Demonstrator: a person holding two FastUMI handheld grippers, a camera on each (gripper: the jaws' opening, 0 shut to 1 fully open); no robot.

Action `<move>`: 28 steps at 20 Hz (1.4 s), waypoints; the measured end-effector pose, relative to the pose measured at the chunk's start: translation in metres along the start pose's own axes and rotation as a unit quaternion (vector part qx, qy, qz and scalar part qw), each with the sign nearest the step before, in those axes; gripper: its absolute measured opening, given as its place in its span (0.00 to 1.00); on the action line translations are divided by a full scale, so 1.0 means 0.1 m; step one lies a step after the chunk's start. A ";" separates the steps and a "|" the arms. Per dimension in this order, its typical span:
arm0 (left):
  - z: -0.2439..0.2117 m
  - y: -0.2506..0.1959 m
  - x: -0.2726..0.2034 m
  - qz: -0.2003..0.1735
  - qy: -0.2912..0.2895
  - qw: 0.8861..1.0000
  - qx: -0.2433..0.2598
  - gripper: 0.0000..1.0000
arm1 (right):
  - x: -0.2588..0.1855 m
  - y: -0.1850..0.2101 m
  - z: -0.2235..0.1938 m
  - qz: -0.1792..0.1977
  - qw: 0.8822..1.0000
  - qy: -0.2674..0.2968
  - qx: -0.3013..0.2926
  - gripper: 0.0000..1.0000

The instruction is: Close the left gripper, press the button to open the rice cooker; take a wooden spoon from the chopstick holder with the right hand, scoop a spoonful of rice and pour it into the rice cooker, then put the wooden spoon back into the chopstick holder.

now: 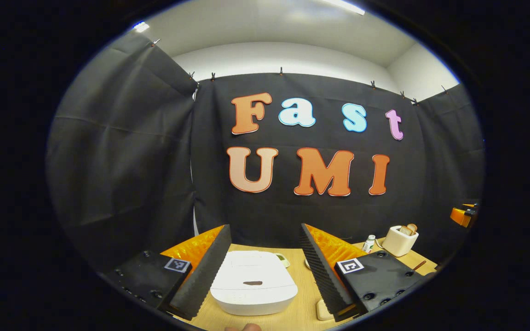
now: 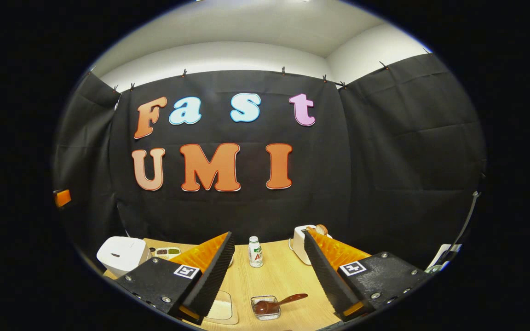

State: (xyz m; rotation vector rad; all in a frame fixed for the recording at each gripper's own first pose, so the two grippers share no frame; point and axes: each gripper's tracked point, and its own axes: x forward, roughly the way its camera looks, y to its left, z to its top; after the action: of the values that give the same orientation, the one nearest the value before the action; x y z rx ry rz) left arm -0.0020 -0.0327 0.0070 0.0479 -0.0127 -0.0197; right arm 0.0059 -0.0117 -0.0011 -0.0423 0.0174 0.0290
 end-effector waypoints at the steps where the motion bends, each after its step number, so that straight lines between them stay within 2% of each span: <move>1: 0.02 0.01 0.01 0.001 0.000 1.000 0.000 1.00 | 0.01 0.00 0.02 0.000 1.000 -0.003 -0.003 0.95; 11: -0.03 0.03 0.09 0.003 0.016 1.000 -0.008 1.00 | 0.05 -0.01 0.00 0.002 1.000 -0.001 -0.010 0.95; 14: 0.00 -0.04 0.12 -0.019 0.014 1.000 -0.016 1.00 | 0.08 0.00 0.00 0.002 1.000 0.000 -0.010 0.95; 15: 0.00 -0.10 0.12 -0.031 0.016 0.999 -0.018 0.97 | 0.08 0.00 0.00 0.002 1.000 -0.001 -0.008 0.95; 17: -0.01 -0.04 0.15 -0.025 0.015 0.999 -0.015 0.70 | 0.09 0.00 0.00 0.002 1.000 0.001 -0.007 0.95; 18: -0.01 -0.02 0.16 -0.022 0.014 1.000 -0.012 0.65 | 0.10 0.01 0.00 0.002 1.000 0.002 -0.006 0.95; 19: -0.03 -0.01 0.18 -0.020 0.015 1.000 -0.009 0.45 | 0.10 0.02 0.00 0.003 1.000 0.003 -0.006 0.95; 20: -0.04 -0.07 0.14 -0.028 0.019 0.999 -0.009 0.35 | 0.11 0.02 -0.02 0.003 1.000 0.004 -0.006 0.95; 21: -0.07 -0.10 0.15 -0.035 0.022 0.999 -0.013 0.29 | 0.13 0.03 -0.03 0.003 1.000 0.006 -0.007 0.95; 28: -0.36 -0.04 0.29 -0.029 0.066 0.997 -0.009 0.30 | 0.18 0.10 -0.08 0.008 1.000 0.015 -0.015 0.95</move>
State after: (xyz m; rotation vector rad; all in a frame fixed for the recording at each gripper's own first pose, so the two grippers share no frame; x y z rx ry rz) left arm 0.0271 -0.0356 -0.0285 0.0322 0.1200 -0.0751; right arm 0.0236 -0.0015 -0.0102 -0.0728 0.0467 0.0437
